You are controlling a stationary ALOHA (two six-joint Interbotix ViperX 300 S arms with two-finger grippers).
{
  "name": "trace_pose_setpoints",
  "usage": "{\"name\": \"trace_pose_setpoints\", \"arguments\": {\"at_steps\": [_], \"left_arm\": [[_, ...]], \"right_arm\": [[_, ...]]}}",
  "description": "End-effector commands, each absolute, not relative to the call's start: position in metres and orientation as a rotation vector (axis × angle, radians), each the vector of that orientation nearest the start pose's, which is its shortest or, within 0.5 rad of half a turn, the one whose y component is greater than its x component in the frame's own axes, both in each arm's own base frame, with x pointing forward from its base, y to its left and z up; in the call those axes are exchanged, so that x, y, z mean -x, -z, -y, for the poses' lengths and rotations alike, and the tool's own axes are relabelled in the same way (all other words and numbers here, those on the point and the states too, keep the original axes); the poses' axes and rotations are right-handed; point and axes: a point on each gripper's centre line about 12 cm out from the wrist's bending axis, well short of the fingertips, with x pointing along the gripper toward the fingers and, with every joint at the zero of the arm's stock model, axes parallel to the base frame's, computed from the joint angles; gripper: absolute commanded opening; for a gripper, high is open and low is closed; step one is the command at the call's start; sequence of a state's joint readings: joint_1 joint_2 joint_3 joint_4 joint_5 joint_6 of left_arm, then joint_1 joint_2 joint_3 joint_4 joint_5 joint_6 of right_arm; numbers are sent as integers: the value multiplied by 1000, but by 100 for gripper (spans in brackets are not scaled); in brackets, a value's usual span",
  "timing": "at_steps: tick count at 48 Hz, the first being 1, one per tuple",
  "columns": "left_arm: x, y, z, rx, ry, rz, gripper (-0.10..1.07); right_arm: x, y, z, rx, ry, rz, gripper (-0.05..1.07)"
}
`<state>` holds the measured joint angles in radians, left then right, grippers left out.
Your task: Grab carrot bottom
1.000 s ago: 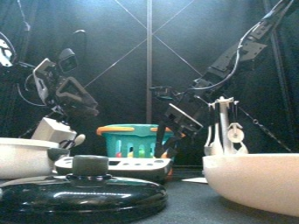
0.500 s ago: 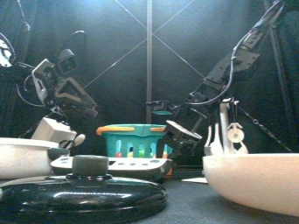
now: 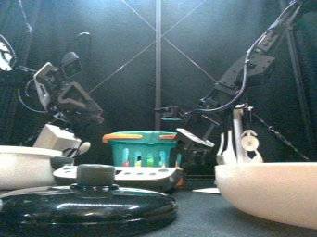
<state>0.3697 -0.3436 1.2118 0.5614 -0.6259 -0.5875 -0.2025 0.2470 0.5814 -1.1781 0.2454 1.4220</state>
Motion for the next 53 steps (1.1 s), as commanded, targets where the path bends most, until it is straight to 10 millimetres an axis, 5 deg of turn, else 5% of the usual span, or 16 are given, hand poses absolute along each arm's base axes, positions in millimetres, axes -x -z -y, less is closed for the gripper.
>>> {"name": "trace_pose_setpoints", "arguments": {"at_steps": [1,22,53], "left_arm": [[-254,-170,-59,219,-69,-278,76],[-254,-170,-59,219,-69,-278,76],[-254,-170,-59,219,-69,-278,76]], "right_arm": [[-394,-103,110,-224,517,-838,75],[-395,-132,105,-219,515,-773,71],[-395,-134,102,-220,510,-771,71]]}}
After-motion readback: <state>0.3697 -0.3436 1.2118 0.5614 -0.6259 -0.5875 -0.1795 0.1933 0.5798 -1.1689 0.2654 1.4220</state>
